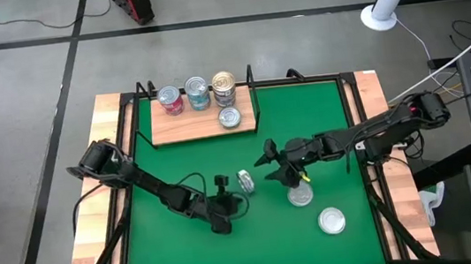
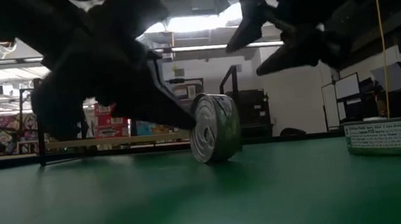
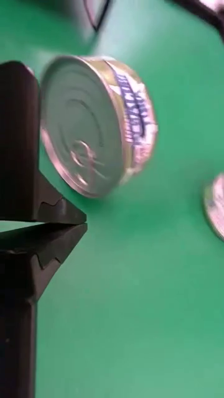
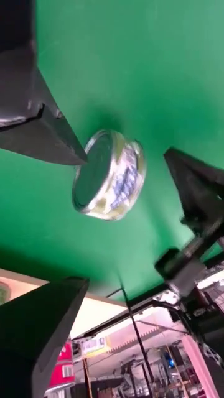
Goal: Stack canned seafood by type on shelf
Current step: Stack the green tuna can on top of the other green tuna can on the shelf
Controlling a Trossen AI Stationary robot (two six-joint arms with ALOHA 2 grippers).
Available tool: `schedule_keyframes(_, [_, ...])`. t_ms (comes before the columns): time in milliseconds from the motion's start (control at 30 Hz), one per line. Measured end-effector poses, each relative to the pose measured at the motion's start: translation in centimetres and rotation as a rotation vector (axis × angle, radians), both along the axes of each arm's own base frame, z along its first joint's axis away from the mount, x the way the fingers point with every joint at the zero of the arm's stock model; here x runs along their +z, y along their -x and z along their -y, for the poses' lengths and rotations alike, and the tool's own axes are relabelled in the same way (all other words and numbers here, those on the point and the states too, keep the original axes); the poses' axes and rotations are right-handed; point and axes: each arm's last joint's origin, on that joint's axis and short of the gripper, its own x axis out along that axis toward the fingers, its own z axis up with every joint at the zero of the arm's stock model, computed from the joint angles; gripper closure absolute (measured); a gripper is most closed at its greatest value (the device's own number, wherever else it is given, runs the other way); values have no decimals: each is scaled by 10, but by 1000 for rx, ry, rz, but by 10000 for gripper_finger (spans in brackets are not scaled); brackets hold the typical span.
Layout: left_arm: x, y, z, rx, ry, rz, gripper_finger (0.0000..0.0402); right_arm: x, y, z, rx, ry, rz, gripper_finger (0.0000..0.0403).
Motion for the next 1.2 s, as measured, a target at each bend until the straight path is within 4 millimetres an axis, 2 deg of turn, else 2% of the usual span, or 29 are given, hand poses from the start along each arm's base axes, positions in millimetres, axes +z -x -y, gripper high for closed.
schedule_keyframes(267, [-4, 1, -23, 200, -150, -30, 399, -28, -21, 0, 11, 186, 22, 100])
schedule_keyframes(467, [-4, -6, -47, 277, -153, -31, 399, -48, -31, 0, 20, 301, 13, 100])
schedule_keyframes(633, [-3, -10, -60, 316, -147, -27, 400, -56, -36, 0, 33, 350, 21, 100])
schedule_keyframes(867, [0, -16, -64, 315, -135, 22, 400, -55, -37, -1, 26, 339, 41, 100])
schedule_keyframes(1200, [4, -20, -63, 271, -168, 51, 400, -54, -38, -2, -42, 162, 52, 100])
